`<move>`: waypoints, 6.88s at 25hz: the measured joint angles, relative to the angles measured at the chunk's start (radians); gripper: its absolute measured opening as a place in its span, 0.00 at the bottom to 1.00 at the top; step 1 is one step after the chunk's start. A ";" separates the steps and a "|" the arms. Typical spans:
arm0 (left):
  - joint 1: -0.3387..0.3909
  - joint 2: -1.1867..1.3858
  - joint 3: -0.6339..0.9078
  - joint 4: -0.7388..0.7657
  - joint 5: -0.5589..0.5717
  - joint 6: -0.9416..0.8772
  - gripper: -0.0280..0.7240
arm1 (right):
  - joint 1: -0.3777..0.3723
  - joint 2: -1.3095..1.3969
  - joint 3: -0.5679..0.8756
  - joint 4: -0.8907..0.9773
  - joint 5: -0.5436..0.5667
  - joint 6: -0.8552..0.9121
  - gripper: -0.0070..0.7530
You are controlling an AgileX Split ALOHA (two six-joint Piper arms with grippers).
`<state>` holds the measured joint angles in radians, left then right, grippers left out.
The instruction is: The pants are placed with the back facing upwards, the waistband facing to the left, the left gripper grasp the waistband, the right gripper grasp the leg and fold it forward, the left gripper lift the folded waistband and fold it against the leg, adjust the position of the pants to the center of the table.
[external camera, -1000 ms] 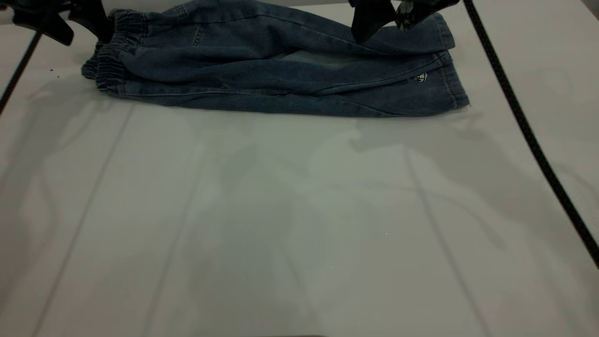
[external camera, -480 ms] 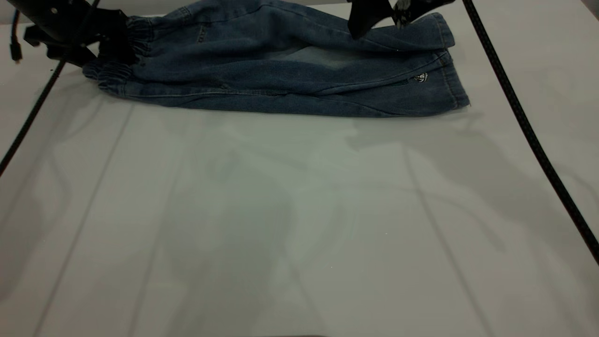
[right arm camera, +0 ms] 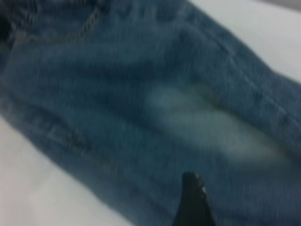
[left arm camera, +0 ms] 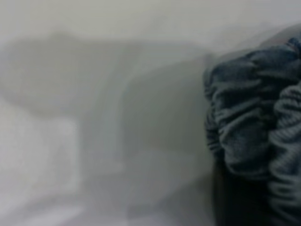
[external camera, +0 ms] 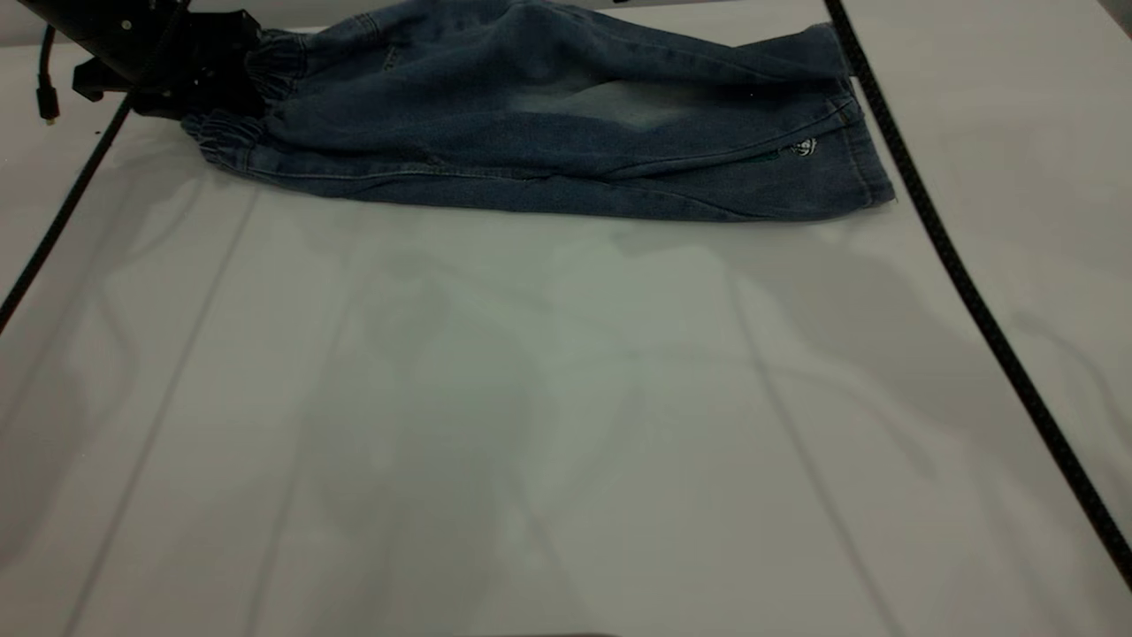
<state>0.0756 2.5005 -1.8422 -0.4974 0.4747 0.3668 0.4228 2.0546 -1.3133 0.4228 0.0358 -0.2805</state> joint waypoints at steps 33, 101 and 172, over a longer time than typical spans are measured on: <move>-0.056 -0.326 -0.021 0.135 0.380 0.069 0.17 | 0.140 0.305 -0.042 0.006 -0.102 0.053 0.58; -0.682 -0.145 -0.231 0.513 0.480 0.270 0.72 | -0.143 -0.545 -0.040 -0.038 0.621 -0.008 0.58; -0.692 -1.080 0.285 0.655 0.697 -0.467 0.72 | -0.144 -1.522 -0.038 -0.066 1.241 0.073 0.58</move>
<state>-0.6166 1.4209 -1.5573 0.1580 1.1714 -0.1002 0.2791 0.5324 -1.3511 0.3572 1.2769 -0.2076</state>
